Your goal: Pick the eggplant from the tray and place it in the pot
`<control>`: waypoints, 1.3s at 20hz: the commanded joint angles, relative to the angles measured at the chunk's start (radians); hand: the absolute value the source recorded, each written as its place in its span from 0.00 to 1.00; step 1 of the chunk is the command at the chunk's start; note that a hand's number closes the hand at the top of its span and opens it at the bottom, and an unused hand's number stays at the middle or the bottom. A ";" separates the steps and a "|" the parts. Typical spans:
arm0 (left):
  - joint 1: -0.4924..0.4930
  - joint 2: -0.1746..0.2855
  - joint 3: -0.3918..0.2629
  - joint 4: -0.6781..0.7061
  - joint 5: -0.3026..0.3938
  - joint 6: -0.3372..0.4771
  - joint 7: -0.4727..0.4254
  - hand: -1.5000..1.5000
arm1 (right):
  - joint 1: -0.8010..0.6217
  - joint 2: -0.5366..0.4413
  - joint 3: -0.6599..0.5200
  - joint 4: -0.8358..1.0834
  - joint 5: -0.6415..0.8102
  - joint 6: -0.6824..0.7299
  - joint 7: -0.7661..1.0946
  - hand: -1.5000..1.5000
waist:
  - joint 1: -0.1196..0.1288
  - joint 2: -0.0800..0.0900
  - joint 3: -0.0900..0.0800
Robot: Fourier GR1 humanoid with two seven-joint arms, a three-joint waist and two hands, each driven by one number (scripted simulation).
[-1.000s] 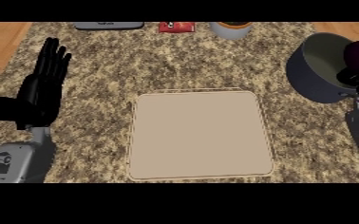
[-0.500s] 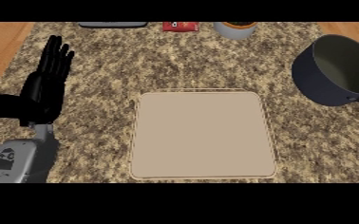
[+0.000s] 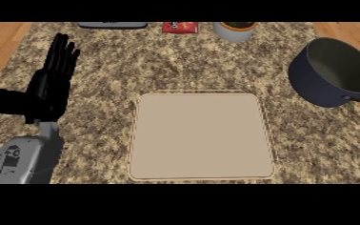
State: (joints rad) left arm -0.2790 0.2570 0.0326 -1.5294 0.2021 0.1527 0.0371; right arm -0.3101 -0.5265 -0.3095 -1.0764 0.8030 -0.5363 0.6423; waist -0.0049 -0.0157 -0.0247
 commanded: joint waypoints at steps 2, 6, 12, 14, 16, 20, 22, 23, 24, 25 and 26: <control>0.039 -0.007 -0.002 -0.021 -0.019 0.000 -0.027 0.50 | -0.013 0.027 -0.017 0.034 -0.077 -0.079 -0.182 0.00 | 0.014 0.017 0.026; -0.002 -0.023 -0.001 0.001 -0.032 0.024 -0.004 0.50 | -0.056 0.043 -0.091 -0.023 -0.176 -0.149 -0.214 0.00 | 0.004 0.016 0.025; 0.006 0.004 0.056 0.051 0.008 -0.040 -0.058 0.50 | 0.008 0.089 -0.181 -0.145 -0.312 -0.223 -0.253 0.00 | -0.002 0.015 0.025; 0.018 -0.009 0.023 0.028 -0.028 -0.015 -0.034 0.50 | 0.117 0.082 -0.230 -0.249 -0.413 -0.188 -0.319 0.00 | -0.012 0.011 0.025; 0.030 -0.001 0.050 -0.001 0.006 -0.037 -0.013 0.50 | 0.098 0.140 -0.227 -0.224 -0.396 -0.292 -0.378 0.00 | 0.002 0.014 0.025; 0.041 -0.003 0.037 -0.023 -0.031 -0.017 -0.015 0.50 | 0.289 0.182 -0.302 -0.434 -0.549 -0.241 -0.478 0.00 | -0.011 0.011 0.025; 0.009 -0.001 0.064 0.041 -0.006 -0.041 -0.025 0.50 | 0.333 0.217 -0.340 -0.441 -0.612 -0.241 -0.557 0.00 | -0.011 0.013 0.025; 0.014 -0.025 0.035 -0.020 -0.033 -0.003 0.009 0.50 | 0.334 0.171 -0.380 -0.415 -0.656 -0.202 -0.588 0.00 | -0.005 0.013 0.025; -0.005 -0.017 0.034 -0.026 -0.046 0.001 0.018 0.50 | 0.300 0.161 -0.420 -0.308 -0.721 -0.192 -0.685 0.00 | -0.002 0.014 0.026; 0.008 -0.031 0.030 -0.025 -0.057 0.005 0.001 0.50 | 0.381 0.197 -0.394 -0.465 -0.670 -0.189 -0.593 0.00 | -0.004 0.014 0.025; 0.025 -0.034 0.016 -0.034 -0.059 0.005 0.017 0.50 | 0.455 0.248 -0.420 -0.477 -0.731 -0.158 -0.674 0.00 | -0.011 0.012 0.025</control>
State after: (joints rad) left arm -0.2666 0.2369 0.0661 -1.5427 0.1641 0.1471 0.0403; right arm 0.0156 -0.3411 -0.6714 -1.4743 0.1747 -0.7375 0.0732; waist -0.0116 -0.0027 0.0002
